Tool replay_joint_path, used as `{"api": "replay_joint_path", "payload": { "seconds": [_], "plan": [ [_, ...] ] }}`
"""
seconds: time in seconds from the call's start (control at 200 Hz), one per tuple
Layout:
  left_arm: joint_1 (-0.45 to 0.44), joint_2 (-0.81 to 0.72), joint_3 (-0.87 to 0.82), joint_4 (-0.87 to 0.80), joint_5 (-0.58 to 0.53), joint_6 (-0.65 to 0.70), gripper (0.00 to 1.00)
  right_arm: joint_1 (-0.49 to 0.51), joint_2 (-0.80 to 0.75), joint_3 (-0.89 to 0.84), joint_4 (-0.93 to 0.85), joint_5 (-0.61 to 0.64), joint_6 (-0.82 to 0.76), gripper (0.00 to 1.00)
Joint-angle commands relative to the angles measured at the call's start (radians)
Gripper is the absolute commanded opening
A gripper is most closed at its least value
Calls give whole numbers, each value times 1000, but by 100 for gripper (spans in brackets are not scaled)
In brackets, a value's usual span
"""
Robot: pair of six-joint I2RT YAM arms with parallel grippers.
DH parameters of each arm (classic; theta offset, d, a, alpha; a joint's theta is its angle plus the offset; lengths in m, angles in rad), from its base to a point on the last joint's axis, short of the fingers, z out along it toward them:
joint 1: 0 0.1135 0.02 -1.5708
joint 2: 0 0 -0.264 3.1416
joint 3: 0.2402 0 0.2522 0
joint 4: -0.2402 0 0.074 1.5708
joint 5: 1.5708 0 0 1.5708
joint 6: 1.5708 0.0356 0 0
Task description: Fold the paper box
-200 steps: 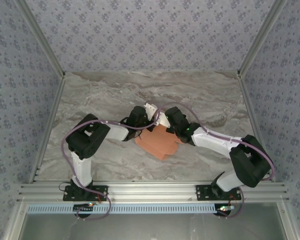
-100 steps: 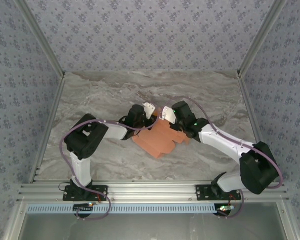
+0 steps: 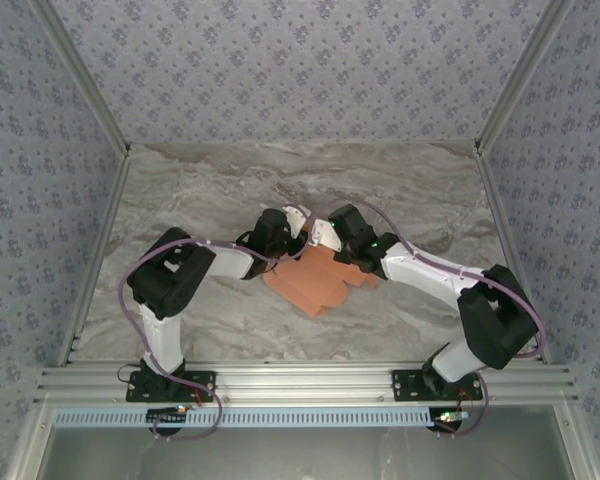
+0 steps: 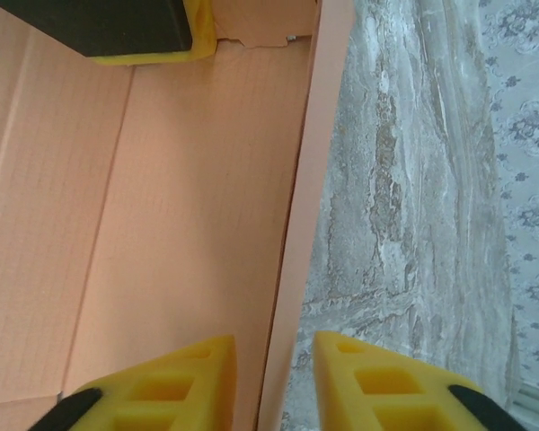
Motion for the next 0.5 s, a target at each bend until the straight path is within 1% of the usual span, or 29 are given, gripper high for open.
{"api": "replay_joint_path", "payload": {
  "seconds": [0.0,0.125,0.245,0.325,0.495],
  "plan": [
    [-6,-32,10,-6,23,5,9,21,19,45,57,31,-37,34],
    [-4,-32,8,-4,20,-9,9,23,25,56,58,20,-26,37],
    [-3,-31,6,-1,18,-18,9,21,26,62,51,-35,7,40],
    [-1,-32,5,-3,18,-20,9,20,31,67,51,-48,24,41],
    [0,-39,0,-3,18,-25,9,5,27,76,49,-133,85,45]
  ]
}}
